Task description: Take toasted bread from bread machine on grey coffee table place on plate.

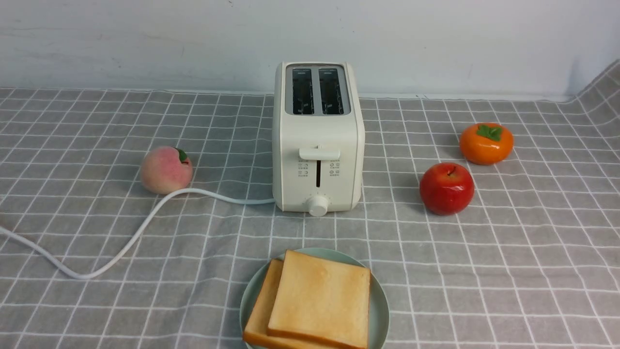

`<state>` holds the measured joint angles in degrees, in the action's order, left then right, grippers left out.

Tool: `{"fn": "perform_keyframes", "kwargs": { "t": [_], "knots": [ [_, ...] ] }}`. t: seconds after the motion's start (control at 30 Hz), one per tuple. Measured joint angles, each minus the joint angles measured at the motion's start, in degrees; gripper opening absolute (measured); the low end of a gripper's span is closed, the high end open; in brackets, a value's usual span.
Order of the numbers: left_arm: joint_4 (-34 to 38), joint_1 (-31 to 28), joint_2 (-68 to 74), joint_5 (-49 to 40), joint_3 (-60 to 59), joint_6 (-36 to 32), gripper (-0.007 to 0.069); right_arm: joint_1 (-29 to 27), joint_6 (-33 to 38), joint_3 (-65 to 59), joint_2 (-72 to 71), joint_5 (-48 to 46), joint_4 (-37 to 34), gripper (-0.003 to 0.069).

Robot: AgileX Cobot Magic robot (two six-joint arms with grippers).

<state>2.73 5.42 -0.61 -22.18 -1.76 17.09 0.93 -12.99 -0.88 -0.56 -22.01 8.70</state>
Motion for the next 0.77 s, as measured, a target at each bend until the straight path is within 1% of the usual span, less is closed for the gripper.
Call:
{"fn": "perform_keyframes", "kwargs": {
  "t": [0.5, 0.77],
  "knots": [
    [0.0, 0.0, 0.0, 0.0, 0.0, 0.0, 0.0112, 0.0, 0.0, 0.0, 0.0, 0.0, 0.0, 0.0212],
    [0.0, 0.0, 0.0, 0.0, 0.0, 0.0, 0.0116, 0.0, 0.0, 0.0, 0.0, 0.0, 0.0, 0.0215]
  ]
}}
